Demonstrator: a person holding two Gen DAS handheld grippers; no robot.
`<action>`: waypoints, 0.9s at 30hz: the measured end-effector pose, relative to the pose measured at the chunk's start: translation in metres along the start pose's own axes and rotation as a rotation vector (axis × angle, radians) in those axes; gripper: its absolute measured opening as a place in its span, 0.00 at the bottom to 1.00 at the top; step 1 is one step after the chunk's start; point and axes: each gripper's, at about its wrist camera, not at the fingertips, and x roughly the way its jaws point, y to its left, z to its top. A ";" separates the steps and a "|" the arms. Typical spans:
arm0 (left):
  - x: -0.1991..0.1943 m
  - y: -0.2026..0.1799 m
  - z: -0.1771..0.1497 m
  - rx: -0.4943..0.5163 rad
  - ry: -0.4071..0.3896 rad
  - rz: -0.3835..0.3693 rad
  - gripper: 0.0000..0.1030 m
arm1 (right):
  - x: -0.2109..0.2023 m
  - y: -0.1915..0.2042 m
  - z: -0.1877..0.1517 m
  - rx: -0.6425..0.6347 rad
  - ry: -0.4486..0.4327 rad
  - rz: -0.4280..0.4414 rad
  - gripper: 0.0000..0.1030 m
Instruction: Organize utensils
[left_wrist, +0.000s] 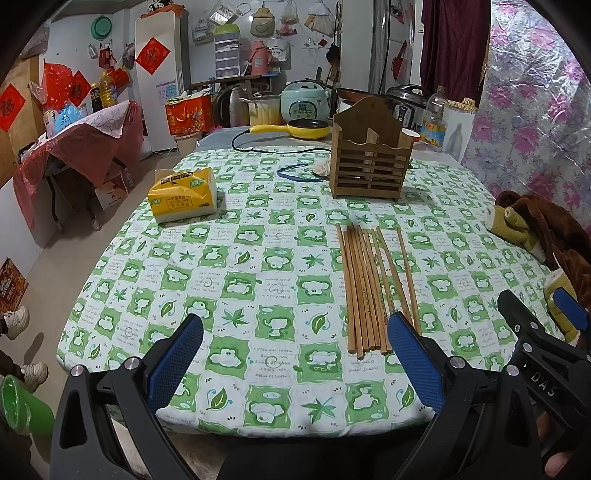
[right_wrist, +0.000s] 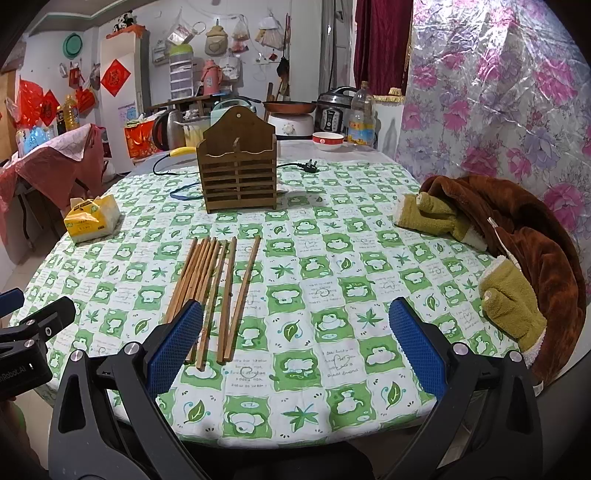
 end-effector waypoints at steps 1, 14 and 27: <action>0.000 0.000 0.000 -0.001 -0.001 0.000 0.95 | 0.000 0.000 -0.001 0.000 -0.002 -0.001 0.95; 0.000 0.000 0.000 0.000 -0.001 0.000 0.95 | -0.001 0.001 0.000 0.000 -0.002 -0.002 0.95; -0.001 0.000 -0.001 0.001 -0.009 0.001 0.95 | -0.002 0.001 0.000 0.000 -0.006 -0.003 0.95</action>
